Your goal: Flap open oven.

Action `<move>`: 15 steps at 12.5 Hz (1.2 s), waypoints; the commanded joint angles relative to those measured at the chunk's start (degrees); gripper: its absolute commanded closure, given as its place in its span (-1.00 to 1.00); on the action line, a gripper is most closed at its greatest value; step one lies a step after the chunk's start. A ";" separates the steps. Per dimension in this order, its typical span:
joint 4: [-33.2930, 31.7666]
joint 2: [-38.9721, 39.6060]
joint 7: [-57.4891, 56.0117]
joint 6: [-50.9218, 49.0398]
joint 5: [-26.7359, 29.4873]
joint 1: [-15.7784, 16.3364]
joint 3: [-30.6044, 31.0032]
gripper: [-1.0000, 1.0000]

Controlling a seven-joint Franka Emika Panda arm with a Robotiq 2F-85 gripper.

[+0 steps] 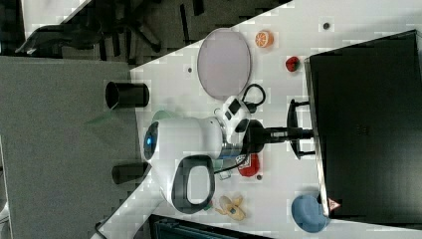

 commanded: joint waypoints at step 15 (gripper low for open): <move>0.45 18.98 47.14 0.37 -25.44 11.51 11.61 0.65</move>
